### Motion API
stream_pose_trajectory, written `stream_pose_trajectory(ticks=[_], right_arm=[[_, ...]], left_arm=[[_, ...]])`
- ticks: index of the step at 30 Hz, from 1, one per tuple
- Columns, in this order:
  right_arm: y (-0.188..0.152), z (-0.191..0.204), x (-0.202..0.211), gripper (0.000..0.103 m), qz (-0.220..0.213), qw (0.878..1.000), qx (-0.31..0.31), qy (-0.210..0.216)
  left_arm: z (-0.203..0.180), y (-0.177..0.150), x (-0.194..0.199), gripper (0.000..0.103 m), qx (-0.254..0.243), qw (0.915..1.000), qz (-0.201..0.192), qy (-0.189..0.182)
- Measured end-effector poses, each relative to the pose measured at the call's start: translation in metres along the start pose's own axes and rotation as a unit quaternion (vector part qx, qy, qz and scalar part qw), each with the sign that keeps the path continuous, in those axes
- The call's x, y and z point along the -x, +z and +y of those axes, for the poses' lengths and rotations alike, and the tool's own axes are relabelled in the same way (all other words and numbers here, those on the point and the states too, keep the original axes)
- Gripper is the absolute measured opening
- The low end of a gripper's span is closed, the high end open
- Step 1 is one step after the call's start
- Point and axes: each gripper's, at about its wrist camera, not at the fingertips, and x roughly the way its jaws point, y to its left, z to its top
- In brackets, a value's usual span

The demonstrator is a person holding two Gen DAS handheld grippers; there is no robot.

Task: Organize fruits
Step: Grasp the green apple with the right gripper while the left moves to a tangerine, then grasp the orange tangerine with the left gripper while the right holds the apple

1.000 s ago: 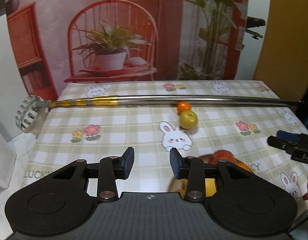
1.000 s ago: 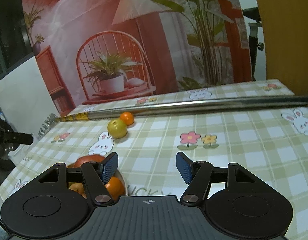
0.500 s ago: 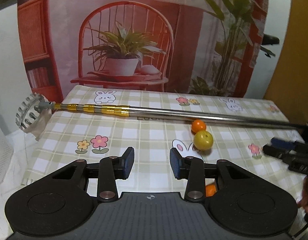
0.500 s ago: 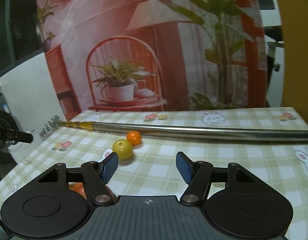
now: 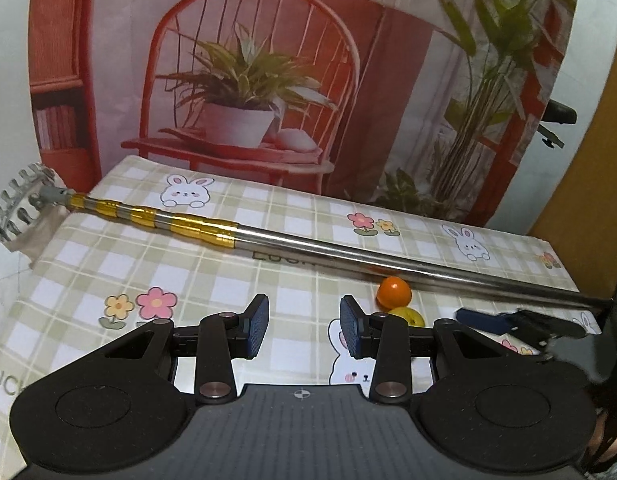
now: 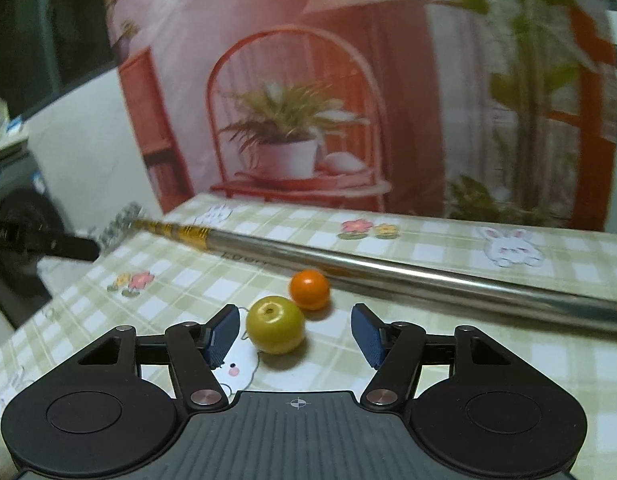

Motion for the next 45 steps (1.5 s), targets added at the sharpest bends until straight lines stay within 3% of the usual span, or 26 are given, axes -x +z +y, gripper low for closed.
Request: stream_pose_trajectory(ticks=[10, 17, 23, 29, 36, 45], right_arm=[[0.000, 0.012, -0.061, 0.056, 0.053, 0.998, 0.036, 0.013], [-0.005, 0.008, -0.073, 0.043, 0.063, 0.997, 0.032, 0.026], [-0.012, -0.001, -0.057, 0.043, 0.043, 0.999, 0.021, 0.021], [-0.024, -0.025, -0.015, 0.043, 0.001, 1.000, 0.011, -0.024], [-0.042, -0.054, 0.013, 0.043, -0.014, 0.997, -0.044, -0.056], [-0.047, -0.056, 0.014, 0.043, -0.014, 0.997, -0.052, -0.048]], left_arm=[[-0.008, 0.008, -0.034, 0.041, -0.017, 0.9995, 0.023, -0.012], [-0.022, 0.011, -0.054, 0.041, -0.028, 0.9987, 0.039, -0.019], [-0.043, 0.013, -0.073, 0.041, -0.061, 0.9970, 0.039, -0.030], [-0.064, 0.015, -0.096, 0.041, -0.084, 0.9948, 0.037, -0.044], [-0.086, 0.013, -0.130, 0.041, -0.111, 0.9913, 0.055, -0.044], [-0.092, 0.012, -0.152, 0.046, -0.119, 0.9884, 0.078, -0.052]])
